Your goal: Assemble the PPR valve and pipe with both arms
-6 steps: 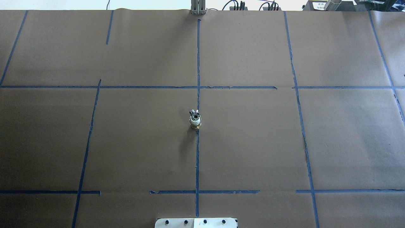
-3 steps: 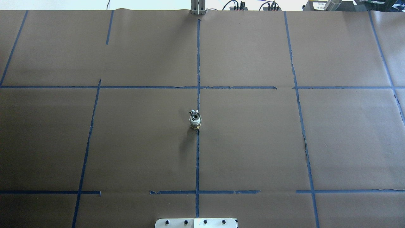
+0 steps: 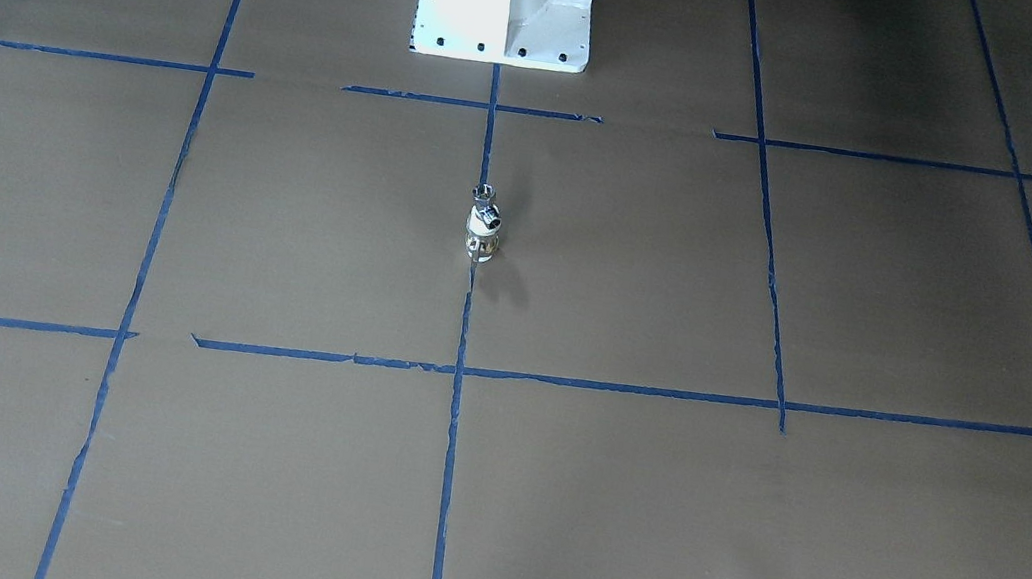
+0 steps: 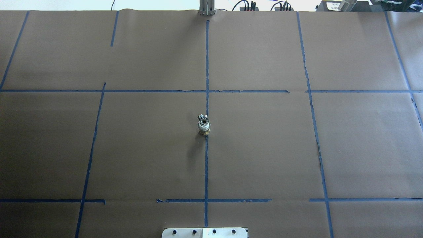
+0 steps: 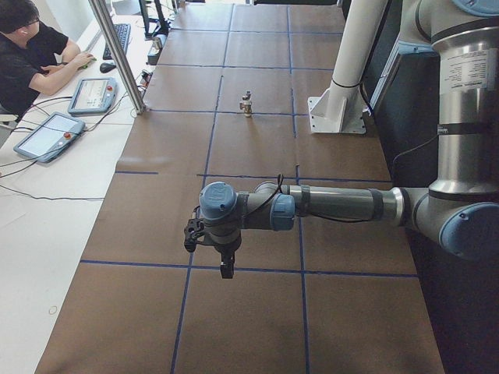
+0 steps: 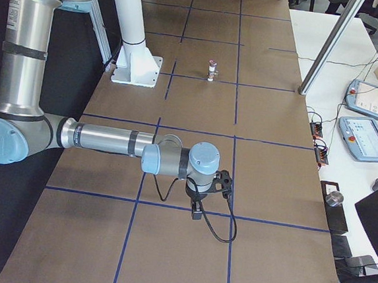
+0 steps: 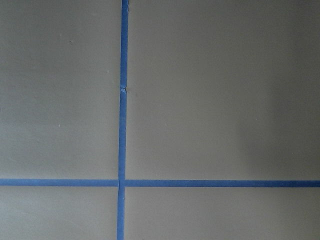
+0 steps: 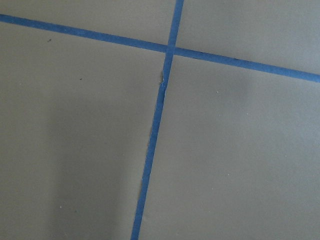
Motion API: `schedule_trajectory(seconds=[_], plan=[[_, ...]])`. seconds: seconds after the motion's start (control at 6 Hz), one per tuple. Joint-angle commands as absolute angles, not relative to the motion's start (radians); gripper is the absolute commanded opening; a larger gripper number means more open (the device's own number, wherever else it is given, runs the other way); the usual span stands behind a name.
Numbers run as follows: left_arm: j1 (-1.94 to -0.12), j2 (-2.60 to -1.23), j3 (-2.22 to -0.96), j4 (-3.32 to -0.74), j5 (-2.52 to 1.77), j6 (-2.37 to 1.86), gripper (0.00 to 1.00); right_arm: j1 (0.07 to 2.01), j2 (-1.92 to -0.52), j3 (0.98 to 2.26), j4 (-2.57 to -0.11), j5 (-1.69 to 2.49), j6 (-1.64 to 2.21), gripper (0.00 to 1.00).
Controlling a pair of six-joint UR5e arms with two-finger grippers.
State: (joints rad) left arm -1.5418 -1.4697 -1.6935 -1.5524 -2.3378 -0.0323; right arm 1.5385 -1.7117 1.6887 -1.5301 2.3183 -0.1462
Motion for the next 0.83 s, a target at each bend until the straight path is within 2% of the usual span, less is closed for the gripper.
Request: schedule_trajectory(seconds=[0.0, 0.67], plan=[[-1.542, -1.471, -1.694, -1.552, -2.339, -0.031, 1.0, 1.539, -1.703, 1.689, -1.528, 2.316, -0.147, 1.0], [-1.542, -1.471, -1.684, -1.554, -2.342, -0.032, 1.0, 1.537, -1.701, 1.686, -1.529, 2.316, -0.144, 1.0]])
